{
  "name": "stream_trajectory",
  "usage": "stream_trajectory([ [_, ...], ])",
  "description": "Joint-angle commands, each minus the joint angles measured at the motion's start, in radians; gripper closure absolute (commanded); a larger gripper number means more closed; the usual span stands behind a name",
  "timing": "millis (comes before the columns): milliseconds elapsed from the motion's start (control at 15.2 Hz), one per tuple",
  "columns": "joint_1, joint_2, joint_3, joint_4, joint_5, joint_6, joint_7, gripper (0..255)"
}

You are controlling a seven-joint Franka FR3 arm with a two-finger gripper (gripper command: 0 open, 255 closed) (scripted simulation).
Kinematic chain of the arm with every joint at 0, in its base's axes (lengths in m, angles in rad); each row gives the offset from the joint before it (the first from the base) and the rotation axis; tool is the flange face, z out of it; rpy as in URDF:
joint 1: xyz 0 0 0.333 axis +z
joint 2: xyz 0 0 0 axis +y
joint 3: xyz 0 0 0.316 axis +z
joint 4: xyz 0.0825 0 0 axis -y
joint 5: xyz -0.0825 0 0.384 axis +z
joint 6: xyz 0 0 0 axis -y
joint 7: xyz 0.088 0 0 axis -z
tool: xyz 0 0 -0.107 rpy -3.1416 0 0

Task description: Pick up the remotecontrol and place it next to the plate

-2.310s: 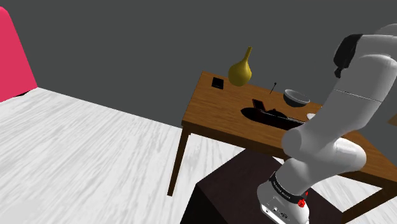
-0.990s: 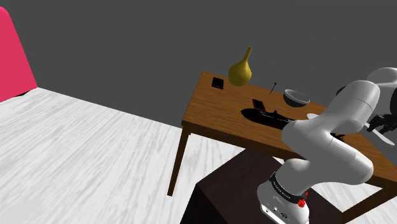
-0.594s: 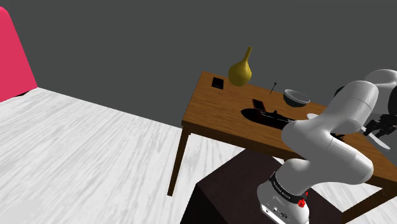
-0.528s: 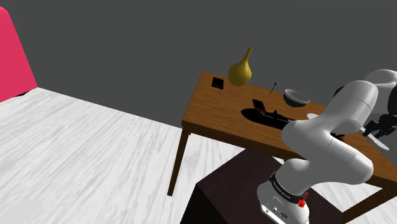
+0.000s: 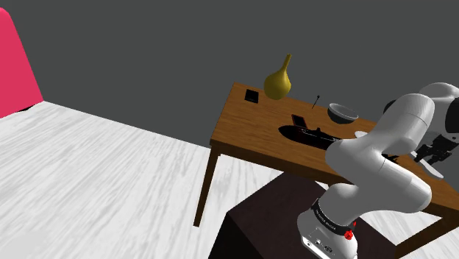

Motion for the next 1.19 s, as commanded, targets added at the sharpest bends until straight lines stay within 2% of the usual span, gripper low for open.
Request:
stream_trajectory([
  [0,0.001,0.0,0.0,-0.001,0.0,0.002,0.0,255],
  [264,0.001,0.0,0.0,-0.001,0.0,0.002,0.0,255],
  [330,0.001,0.0,0.0,-0.001,0.0,0.002,0.0,0],
  [660,0.0,0.0,0.0,-0.001,0.0,0.002,0.0,0],
  [924,-0.031,-0.013,-0.006,0.116,-0.013,-0.114,0.023,0],
  [1122,-0.031,-0.013,-0.006,0.116,-0.013,-0.114,0.023,0],
])
